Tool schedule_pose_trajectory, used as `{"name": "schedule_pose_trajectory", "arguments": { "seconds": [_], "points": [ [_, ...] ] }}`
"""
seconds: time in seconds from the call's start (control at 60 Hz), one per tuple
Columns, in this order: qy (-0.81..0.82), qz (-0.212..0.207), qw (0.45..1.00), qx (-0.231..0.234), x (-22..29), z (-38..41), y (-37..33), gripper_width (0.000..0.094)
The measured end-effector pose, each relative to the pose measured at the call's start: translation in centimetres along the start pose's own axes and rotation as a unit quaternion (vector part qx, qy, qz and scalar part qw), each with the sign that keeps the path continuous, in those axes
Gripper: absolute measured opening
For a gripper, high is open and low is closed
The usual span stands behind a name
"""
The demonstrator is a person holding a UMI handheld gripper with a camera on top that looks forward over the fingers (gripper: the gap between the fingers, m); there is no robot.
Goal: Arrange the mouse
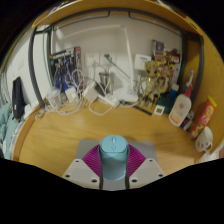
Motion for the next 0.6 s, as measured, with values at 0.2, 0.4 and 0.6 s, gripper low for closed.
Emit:
{"name": "schedule_pose_trajectory", "arguments": {
  "seconds": [0.2, 0.4, 0.6],
  "points": [
    [0.003, 0.044, 0.999, -0.002, -5.6, 0.1, 1.6, 0.0322],
    [0.011, 0.049, 0.999, -0.008, -6.8, -0.2, 1.8, 0.0425],
    [0.035, 0.063, 0.997, 0.002, -5.9, 0.0, 0.7, 0.0596]
  ]
}}
Point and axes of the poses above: the point between the fingertips, and its own axes, seen from behind it with the camera up: z to the left, x up, y forward, the way the camera looks, the point moved 3 cm from there along -y, backward, against the way the camera looks, and after that the axes turned 6 degrees about -z, right-handed, at the moved point
